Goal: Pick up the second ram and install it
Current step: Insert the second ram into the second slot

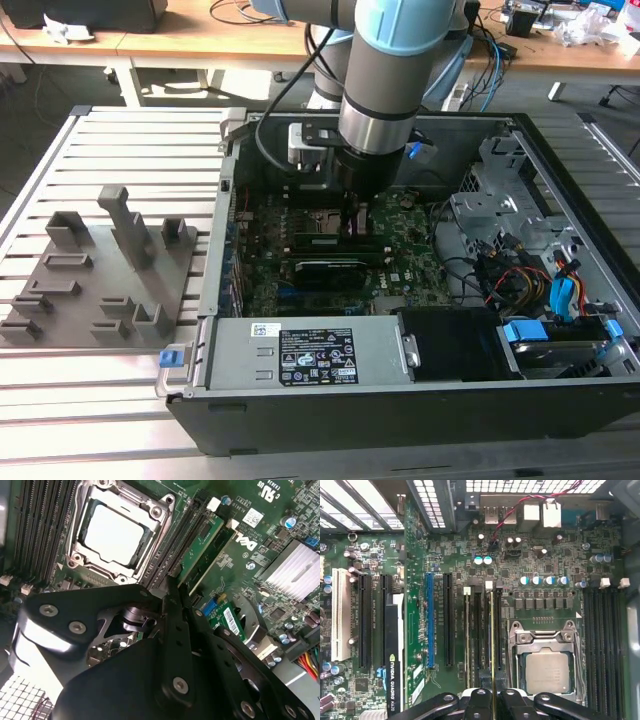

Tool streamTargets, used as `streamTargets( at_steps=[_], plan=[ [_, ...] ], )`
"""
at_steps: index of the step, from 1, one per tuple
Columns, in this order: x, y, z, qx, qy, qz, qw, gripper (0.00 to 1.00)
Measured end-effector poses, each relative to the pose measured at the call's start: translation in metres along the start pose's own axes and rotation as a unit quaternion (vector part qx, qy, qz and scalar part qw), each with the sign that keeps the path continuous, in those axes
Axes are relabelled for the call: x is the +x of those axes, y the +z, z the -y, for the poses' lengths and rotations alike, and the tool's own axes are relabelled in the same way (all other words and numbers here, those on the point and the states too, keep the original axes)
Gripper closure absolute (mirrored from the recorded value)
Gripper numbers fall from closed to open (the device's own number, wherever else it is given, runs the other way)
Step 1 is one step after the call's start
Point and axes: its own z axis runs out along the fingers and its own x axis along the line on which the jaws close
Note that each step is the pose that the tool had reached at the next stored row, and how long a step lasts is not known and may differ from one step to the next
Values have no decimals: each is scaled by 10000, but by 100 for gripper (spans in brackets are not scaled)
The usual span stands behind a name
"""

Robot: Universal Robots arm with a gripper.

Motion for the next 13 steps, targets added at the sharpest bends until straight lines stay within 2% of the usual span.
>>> streamTargets(
  at_steps=[1, 2, 13],
  plan=[
    [0, 6, 0, 1, 3, -46, 10000, 86],
    [-1, 10, 0, 2, 4, -67, 10000, 86],
    [-38, 92, -15, 0, -60, -74, 10000, 86]
  ],
)
